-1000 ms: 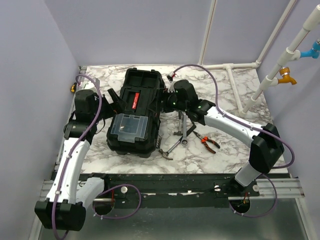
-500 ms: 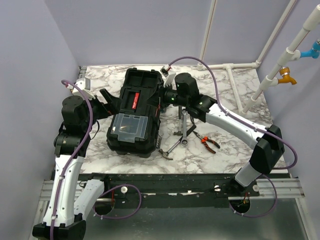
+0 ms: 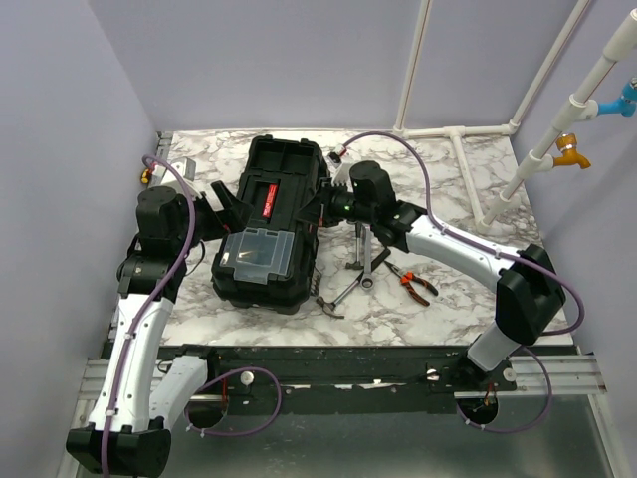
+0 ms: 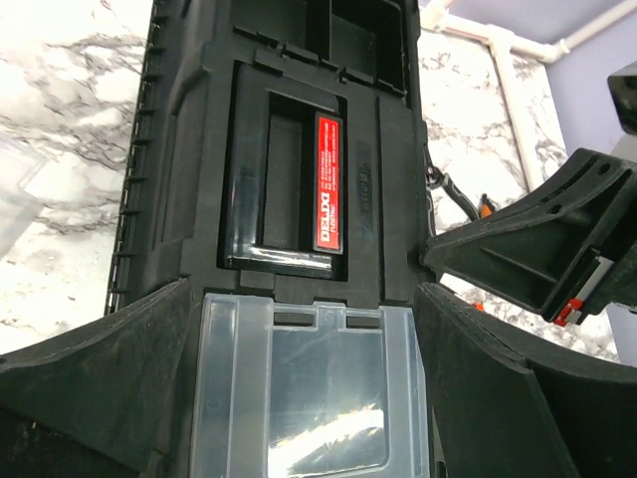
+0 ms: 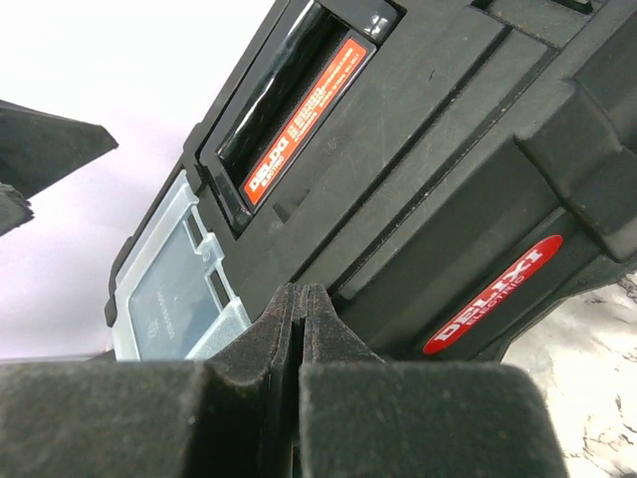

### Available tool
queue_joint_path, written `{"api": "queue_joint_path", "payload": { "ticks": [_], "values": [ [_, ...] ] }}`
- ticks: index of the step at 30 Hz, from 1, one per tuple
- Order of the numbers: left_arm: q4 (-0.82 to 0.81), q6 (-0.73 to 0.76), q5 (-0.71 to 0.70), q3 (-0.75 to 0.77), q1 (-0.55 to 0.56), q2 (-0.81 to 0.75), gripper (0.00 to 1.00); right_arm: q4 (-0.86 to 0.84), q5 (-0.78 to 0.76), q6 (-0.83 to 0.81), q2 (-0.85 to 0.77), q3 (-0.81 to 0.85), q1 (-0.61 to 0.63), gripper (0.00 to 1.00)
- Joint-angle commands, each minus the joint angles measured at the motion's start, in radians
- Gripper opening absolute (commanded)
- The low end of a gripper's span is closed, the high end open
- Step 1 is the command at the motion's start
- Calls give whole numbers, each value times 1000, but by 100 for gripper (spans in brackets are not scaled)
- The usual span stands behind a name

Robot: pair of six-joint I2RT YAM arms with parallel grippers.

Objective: Pack the tool kit

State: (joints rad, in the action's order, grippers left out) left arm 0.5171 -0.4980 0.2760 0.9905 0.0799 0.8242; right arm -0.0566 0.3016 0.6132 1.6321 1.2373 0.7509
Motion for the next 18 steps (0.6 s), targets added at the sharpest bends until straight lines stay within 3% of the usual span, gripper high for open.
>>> {"api": "queue_joint_path", "payload": {
  "ticks": [1,6,10,14,18],
  "values": [
    [4,17,50,31,24,33,93,146,-76,-37,-33,8,-18,1],
    [38,53,-47,97,49,91,93,150,-127,-32,-113,-21,-65,1],
    [133,122,-165,237,51,210,94,156,-147,-29,-129,-39,-132,1],
    [231,140,-267,336,51,328,98,149,-44,-14,-81,-38,-268,1],
    [250,169,-236,347,51,396,98,136,93,2,11,-13,-371,3]
  ]
}}
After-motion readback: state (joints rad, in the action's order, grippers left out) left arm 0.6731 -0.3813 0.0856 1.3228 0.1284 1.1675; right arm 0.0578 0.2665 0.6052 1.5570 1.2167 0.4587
